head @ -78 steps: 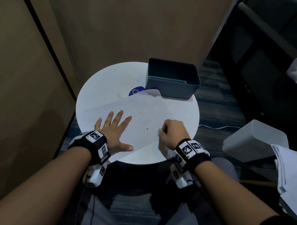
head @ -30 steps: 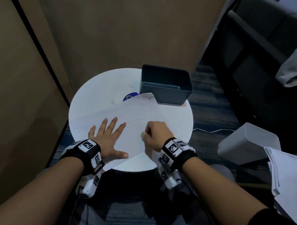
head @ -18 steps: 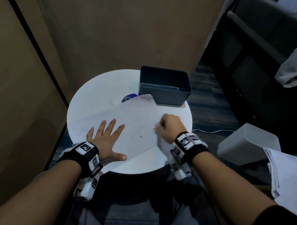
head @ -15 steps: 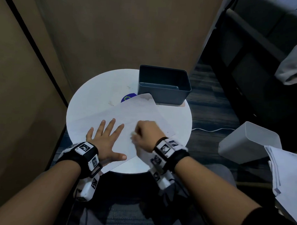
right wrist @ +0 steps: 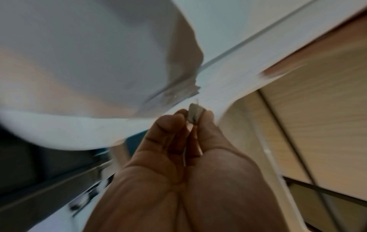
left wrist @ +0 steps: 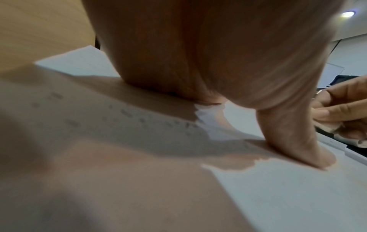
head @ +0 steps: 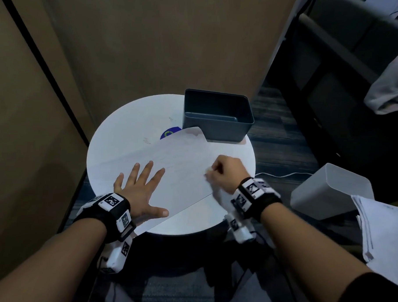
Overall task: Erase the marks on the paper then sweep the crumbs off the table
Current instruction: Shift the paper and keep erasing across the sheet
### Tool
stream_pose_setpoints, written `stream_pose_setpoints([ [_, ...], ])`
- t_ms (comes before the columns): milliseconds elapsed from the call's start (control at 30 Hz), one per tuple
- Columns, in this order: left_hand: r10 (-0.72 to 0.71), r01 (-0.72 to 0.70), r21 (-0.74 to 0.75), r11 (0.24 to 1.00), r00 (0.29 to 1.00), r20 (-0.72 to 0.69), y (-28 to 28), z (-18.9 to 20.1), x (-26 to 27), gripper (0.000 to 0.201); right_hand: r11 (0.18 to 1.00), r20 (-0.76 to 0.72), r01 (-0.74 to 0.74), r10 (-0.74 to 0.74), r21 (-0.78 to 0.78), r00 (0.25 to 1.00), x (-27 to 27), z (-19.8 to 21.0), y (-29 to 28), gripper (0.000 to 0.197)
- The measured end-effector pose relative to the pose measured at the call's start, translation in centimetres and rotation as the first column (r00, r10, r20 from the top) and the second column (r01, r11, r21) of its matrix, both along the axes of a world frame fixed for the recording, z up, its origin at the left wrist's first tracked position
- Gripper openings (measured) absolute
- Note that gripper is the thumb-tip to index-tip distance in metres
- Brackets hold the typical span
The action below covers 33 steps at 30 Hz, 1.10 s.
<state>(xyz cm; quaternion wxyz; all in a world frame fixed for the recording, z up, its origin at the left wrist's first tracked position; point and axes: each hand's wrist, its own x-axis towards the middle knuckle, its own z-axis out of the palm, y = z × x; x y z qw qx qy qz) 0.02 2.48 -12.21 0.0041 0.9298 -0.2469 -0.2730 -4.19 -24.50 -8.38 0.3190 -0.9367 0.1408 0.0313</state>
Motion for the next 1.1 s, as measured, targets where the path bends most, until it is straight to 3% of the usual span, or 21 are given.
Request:
stream_pose_setpoints([
  [100, 0.009, -0.009, -0.005, 1.000, 1.000, 0.005, 0.0, 0.0, -0.1, 0.121, 0.987, -0.060, -0.161, 0.160, -0.024, 0.985, -1.1, -1.7, 2.7, 0.019],
  [267, 0.005, -0.005, -0.003, 1.000, 1.000, 0.002, -0.2, 0.1, 0.0, 0.122, 0.985, -0.109, 0.094, -0.110, -0.143, 0.988, -0.3, -0.6, -2.8, 0.016],
  [367, 0.000, 0.000, 0.008, 1.000, 1.000, -0.001, -0.3, 0.1, -0.2, 0.120, 0.955, -0.106, 0.105, -0.139, -0.278, 0.985, 0.0, 0.8, -4.7, 0.016],
  [500, -0.001, 0.001, 0.008, 1.000, 1.000, 0.001, -0.3, 0.4, 0.1, 0.120, 0.992, -0.045, -0.049, 0.044, -0.118, 0.998, 0.5, 0.9, 0.5, 0.015],
  [567, -0.001, 0.001, 0.001, 1.000, 1.000, 0.003, -0.2, 0.2, 0.1, 0.121, 0.973, -0.074, -0.217, 0.212, -0.078, 0.975, 0.1, 0.0, 4.7, 0.016],
  [633, 0.002, -0.002, -0.007, 1.000, 1.000, 0.013, -0.1, 0.0, 0.1, 0.120, 0.961, -0.122, -0.275, 0.268, -0.040, 0.956, -0.2, -1.0, 6.6, 0.017],
  [733, -0.004, 0.004, -0.003, 1.000, 1.000, 0.016, -0.3, -0.1, 0.1, 0.120, 0.987, -0.137, -0.156, 0.149, -0.044, 0.979, 0.3, -1.3, 3.4, 0.019],
  [833, 0.000, 0.000, -0.004, 1.000, 1.000, 0.011, -0.2, -0.1, -0.1, 0.121, 0.979, -0.170, 0.007, -0.042, -0.202, 0.985, 1.2, -0.4, -1.6, 0.019],
  [900, 0.001, -0.001, -0.008, 1.000, 1.000, 0.007, -0.1, -0.1, -0.2, 0.122, 0.954, -0.154, 0.028, -0.077, -0.299, 0.985, 1.5, 0.1, -2.6, 0.018],
  [1100, 0.001, -0.001, 0.010, 1.000, 1.000, 0.012, -0.3, 0.2, 0.0, 0.119, 0.965, -0.109, -0.235, 0.223, -0.115, 0.969, 1.0, -1.1, 6.2, 0.017],
])
